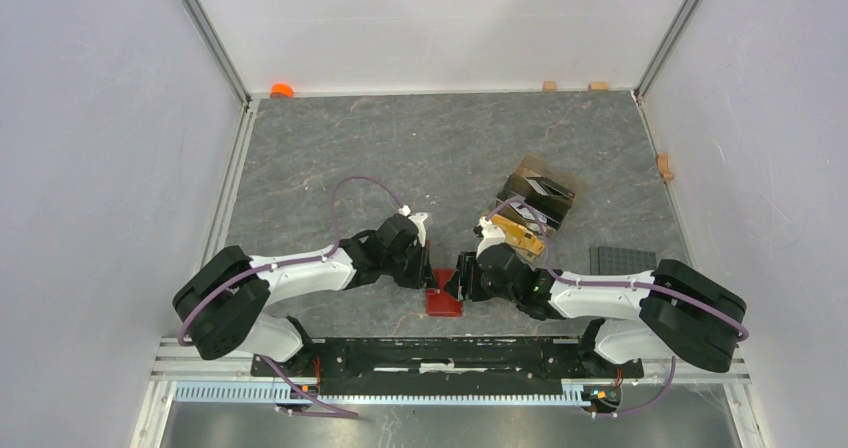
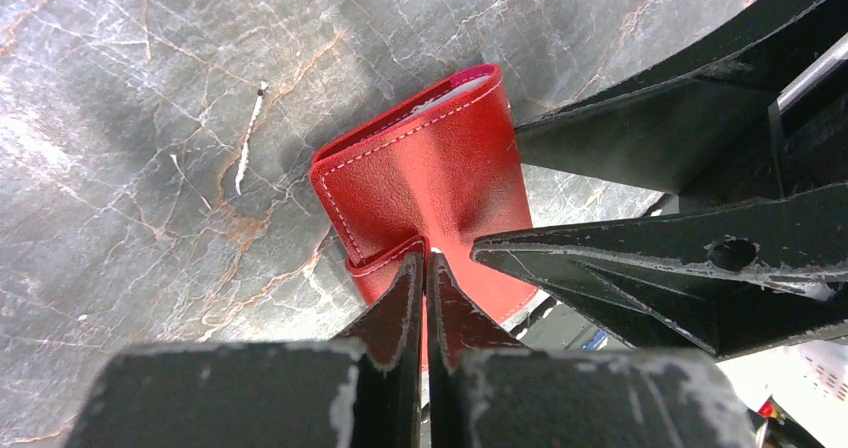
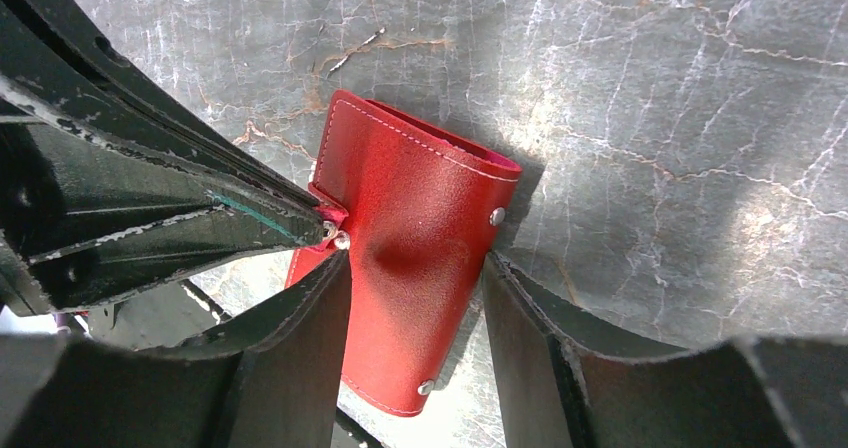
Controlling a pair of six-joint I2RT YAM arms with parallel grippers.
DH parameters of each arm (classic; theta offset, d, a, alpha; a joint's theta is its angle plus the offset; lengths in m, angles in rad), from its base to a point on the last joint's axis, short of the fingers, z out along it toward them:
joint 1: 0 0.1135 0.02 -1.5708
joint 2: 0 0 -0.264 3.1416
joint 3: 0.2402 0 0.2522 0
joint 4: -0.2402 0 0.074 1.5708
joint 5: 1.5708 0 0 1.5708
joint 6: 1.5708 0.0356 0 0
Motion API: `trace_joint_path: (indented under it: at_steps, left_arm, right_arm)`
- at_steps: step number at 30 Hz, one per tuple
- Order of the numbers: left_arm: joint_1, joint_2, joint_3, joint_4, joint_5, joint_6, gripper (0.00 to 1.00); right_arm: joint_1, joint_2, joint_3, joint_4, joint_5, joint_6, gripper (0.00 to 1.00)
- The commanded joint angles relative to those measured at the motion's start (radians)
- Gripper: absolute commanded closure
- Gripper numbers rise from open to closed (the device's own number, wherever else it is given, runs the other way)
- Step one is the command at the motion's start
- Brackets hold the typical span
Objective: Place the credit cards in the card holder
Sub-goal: Close the card holder at the center of the board.
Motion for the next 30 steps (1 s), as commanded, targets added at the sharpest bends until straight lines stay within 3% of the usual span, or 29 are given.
trace_joint_path:
  at_steps: [1,16,22,30]
  left_arm:
    - [-0.020,0.012,0.039,-0.107,-0.093,0.065,0.98]
    - [-0.084,0.065,0.131,-0.251,-0.152,0.094,0.98]
    - [-0.084,0.039,0.113,-0.215,-0.117,0.068,0.76]
    - [-0.084,0.003,0.109,-0.208,-0.148,0.045,0.63]
  right_arm:
    - [0.010,0.035,-0.011,-0.113,0.015,-0.017,0.43]
    - [0.012,0.044,-0.008,-0.112,0.014,-0.017,0.43]
    - [0.013,0.048,-0.007,-0.114,0.015,-0.018,0.43]
    - [0.015,0.053,0.000,-0.122,0.015,-0.023,0.43]
